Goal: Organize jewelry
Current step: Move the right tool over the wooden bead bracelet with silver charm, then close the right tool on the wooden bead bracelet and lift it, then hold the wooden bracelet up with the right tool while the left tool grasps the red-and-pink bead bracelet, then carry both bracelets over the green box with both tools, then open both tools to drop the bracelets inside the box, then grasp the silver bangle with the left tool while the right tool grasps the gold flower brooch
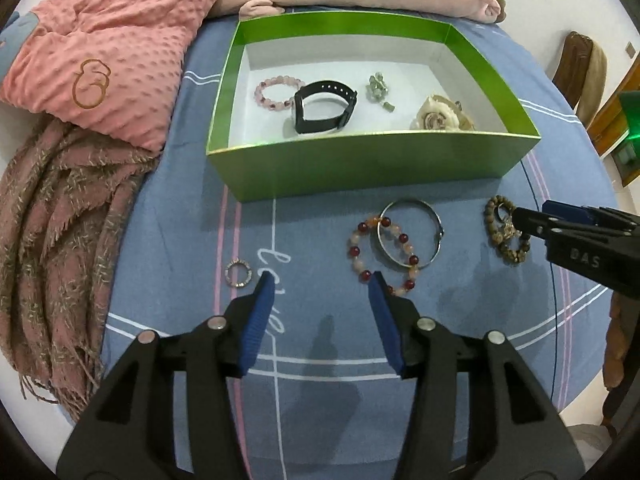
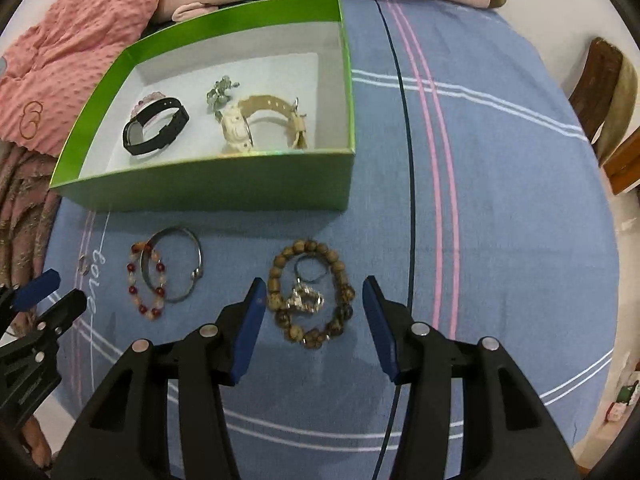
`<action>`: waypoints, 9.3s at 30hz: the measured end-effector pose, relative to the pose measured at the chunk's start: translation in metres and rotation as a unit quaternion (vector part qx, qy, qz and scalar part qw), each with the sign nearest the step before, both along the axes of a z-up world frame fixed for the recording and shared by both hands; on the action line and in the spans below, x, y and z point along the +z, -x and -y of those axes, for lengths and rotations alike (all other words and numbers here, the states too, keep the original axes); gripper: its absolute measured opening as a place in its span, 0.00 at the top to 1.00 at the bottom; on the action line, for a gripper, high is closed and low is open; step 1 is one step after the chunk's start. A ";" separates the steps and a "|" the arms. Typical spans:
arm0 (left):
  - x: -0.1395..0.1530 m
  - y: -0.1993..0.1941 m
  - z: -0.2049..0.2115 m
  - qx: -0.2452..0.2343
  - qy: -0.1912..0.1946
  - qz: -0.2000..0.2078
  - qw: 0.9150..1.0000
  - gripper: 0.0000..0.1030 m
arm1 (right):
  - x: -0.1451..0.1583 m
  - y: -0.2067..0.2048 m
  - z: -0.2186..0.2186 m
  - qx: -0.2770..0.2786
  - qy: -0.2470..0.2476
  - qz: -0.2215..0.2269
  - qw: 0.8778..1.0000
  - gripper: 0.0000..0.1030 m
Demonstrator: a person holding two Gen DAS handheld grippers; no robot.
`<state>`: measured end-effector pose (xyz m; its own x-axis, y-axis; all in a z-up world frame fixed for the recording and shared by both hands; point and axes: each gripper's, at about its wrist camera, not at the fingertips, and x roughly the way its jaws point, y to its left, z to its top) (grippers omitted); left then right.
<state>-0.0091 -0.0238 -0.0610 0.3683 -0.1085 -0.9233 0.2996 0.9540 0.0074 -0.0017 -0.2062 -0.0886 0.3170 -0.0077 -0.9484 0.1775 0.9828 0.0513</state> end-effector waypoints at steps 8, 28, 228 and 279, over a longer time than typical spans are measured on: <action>-0.004 -0.001 0.005 -0.014 -0.004 -0.006 1.000 0.51 | -0.010 -0.006 0.002 -0.011 -0.014 -0.008 1.000 0.51; -0.015 -0.012 -0.002 -0.012 -0.002 -0.032 0.999 0.45 | -0.011 -0.007 -0.015 0.034 -0.039 0.006 0.999 0.87; 0.051 -0.035 0.011 -0.076 0.059 0.027 0.995 0.56 | 0.079 -0.009 0.045 0.008 0.003 0.058 0.998 0.51; -0.042 -0.043 0.015 -0.057 0.075 -0.089 0.992 0.96 | -0.039 -0.005 -0.005 0.032 0.002 -0.036 0.999 0.78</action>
<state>0.0337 -0.0386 -0.1027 0.1780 -0.2802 -0.9433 0.3893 0.9004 -0.1940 0.0030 -0.2015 -0.1281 0.2481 0.0057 -0.9687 0.1177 0.9924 0.0360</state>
